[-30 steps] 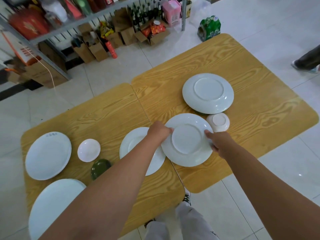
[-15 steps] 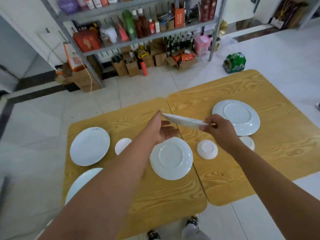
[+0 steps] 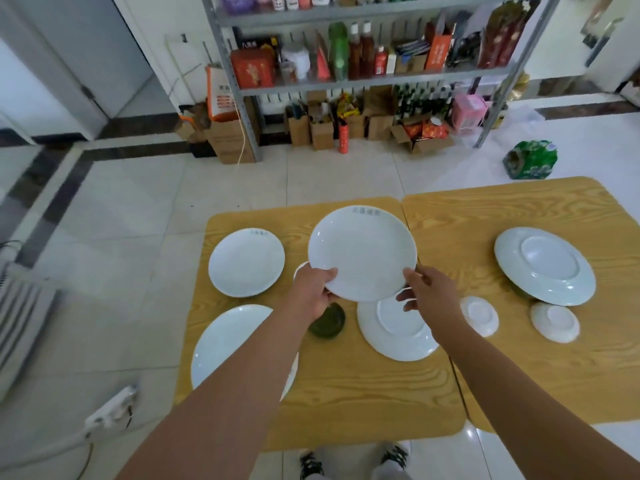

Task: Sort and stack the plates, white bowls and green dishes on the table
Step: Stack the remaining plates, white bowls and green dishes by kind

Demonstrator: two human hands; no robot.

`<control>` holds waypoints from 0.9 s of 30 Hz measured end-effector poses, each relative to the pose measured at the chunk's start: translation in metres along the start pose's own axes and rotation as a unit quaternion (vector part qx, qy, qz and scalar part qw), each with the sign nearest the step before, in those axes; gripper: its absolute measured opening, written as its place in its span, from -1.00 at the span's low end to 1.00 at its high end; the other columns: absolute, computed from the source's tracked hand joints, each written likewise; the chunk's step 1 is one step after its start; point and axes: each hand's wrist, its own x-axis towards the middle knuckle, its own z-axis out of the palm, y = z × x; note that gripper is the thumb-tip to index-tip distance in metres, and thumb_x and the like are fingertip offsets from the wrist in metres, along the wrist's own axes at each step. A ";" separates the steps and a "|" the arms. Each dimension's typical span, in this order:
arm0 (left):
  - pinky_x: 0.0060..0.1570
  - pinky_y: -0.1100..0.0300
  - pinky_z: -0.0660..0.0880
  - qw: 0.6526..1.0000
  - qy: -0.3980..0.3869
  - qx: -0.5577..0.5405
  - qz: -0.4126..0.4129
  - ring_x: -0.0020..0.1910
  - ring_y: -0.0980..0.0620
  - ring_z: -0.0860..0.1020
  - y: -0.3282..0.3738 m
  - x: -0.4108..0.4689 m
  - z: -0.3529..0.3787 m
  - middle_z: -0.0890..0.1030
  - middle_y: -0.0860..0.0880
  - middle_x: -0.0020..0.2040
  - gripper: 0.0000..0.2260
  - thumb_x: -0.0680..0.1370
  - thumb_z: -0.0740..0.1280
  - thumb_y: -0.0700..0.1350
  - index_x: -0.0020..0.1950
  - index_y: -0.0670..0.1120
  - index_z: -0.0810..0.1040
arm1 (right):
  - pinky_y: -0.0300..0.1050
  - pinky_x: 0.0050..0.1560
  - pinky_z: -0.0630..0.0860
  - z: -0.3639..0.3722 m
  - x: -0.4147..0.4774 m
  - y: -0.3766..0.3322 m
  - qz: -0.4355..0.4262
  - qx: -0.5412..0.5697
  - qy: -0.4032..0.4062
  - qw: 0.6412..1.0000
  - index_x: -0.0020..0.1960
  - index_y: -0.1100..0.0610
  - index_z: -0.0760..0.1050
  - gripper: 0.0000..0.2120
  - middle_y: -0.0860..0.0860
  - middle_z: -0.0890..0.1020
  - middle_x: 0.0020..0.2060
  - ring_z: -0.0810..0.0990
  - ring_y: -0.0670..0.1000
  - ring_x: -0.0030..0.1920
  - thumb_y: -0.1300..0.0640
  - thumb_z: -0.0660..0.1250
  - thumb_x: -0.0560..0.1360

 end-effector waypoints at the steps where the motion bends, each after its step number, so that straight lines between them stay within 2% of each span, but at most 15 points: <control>1: 0.03 -0.12 0.60 1.000 0.005 -0.005 0.005 0.26 -0.20 0.50 0.004 -0.001 -0.009 0.53 -0.13 0.31 -0.58 0.55 0.31 -0.37 0.39 -0.12 0.41 | -0.03 -0.31 0.60 0.010 -0.001 -0.004 0.009 0.008 -0.003 1.000 0.17 0.21 0.54 -0.82 0.16 0.65 -0.25 0.64 0.08 -0.31 0.20 0.27 0.61; 3: 0.12 -0.17 0.57 1.000 0.013 -0.013 0.019 0.28 -0.21 0.48 0.013 -0.003 -0.027 0.53 -0.13 0.30 -0.57 0.55 0.31 -0.38 0.39 -0.14 0.40 | -0.03 -0.27 0.65 0.030 -0.001 -0.011 0.026 0.001 -0.005 1.000 0.14 0.18 0.55 -0.84 0.21 0.66 -0.28 0.65 0.09 -0.32 0.26 0.25 0.61; 5: 0.12 -0.16 0.58 0.999 0.017 -0.011 0.038 0.28 -0.21 0.49 0.022 -0.005 -0.047 0.53 -0.13 0.31 -0.53 0.53 0.33 -0.37 0.42 -0.12 0.40 | -0.04 -0.23 0.67 0.053 0.000 -0.018 0.050 -0.004 -0.006 0.999 0.09 0.17 0.56 -0.87 0.21 0.67 -0.30 0.67 0.12 -0.31 0.29 0.27 0.60; 9: -0.05 0.00 0.65 0.989 0.097 0.054 0.099 0.19 -0.16 0.56 0.045 -0.005 -0.090 0.57 -0.10 0.23 -0.64 0.55 0.32 -0.27 0.35 -0.10 0.46 | -0.07 -0.27 0.64 0.107 0.010 -0.027 0.050 -0.033 -0.018 0.998 -0.03 0.23 0.57 -0.86 0.22 0.66 -0.29 0.65 0.11 -0.34 0.34 0.24 0.58; 10: -0.09 0.02 0.66 0.983 0.124 0.070 0.114 0.16 -0.16 0.58 0.051 -0.004 -0.103 0.58 -0.12 0.21 -0.70 0.56 0.30 -0.26 0.29 -0.12 0.51 | -0.05 -0.25 0.64 0.121 0.013 -0.028 0.047 -0.043 -0.020 0.998 -0.04 0.25 0.58 -0.85 0.22 0.66 -0.29 0.65 0.11 -0.34 0.34 0.24 0.58; 12: -0.18 0.05 0.65 0.977 0.152 0.076 0.126 0.09 -0.17 0.61 0.063 -0.002 -0.129 0.61 -0.15 0.13 -0.87 0.57 0.28 -0.29 0.03 -0.12 0.58 | 0.03 -0.17 0.67 0.148 0.020 -0.026 0.051 -0.059 -0.024 0.997 -0.01 0.25 0.59 -0.85 0.21 0.66 -0.31 0.67 0.13 -0.34 0.34 0.24 0.57; 14: -0.26 0.10 0.62 0.973 0.179 0.084 0.122 0.04 -0.17 0.63 0.073 0.004 -0.155 0.61 -0.15 0.04 -0.84 0.57 0.28 -0.31 -0.15 -0.10 0.53 | 0.10 -0.09 0.68 0.174 0.027 -0.024 0.052 -0.076 -0.036 0.995 0.00 0.21 0.59 -0.85 0.19 0.68 -0.31 0.69 0.15 -0.33 0.32 0.24 0.58; 19: -0.15 0.05 0.62 0.967 0.214 0.101 0.090 -0.08 -0.13 0.61 0.087 0.033 -0.209 0.60 -0.18 0.04 -0.92 0.58 0.31 -0.30 0.01 -0.16 0.54 | 0.05 -0.11 0.68 0.233 0.046 -0.017 0.063 -0.103 -0.046 0.992 -0.05 0.16 0.58 -0.85 0.15 0.68 -0.32 0.69 0.11 -0.34 0.30 0.26 0.59; 24: -0.24 0.13 0.62 0.956 0.238 0.145 0.094 -0.15 -0.10 0.66 0.084 0.070 -0.250 0.66 -0.18 -0.09 -0.90 0.55 0.36 -0.30 0.05 -0.21 0.61 | -0.04 -0.22 0.69 0.276 0.065 0.003 0.079 -0.147 -0.049 0.985 -0.03 0.17 0.60 -0.85 0.16 0.70 -0.27 0.71 0.09 -0.26 0.29 0.25 0.59; 27: -0.19 0.12 0.64 0.951 0.247 0.167 0.088 -0.15 -0.08 0.68 0.076 0.090 -0.265 0.66 -0.16 -0.11 -0.90 0.55 0.37 -0.28 0.05 -0.17 0.60 | 0.05 -0.16 0.69 0.294 0.078 0.021 0.092 -0.183 -0.048 0.978 0.00 0.19 0.59 -0.86 0.15 0.70 -0.29 0.72 0.09 -0.29 0.28 0.25 0.59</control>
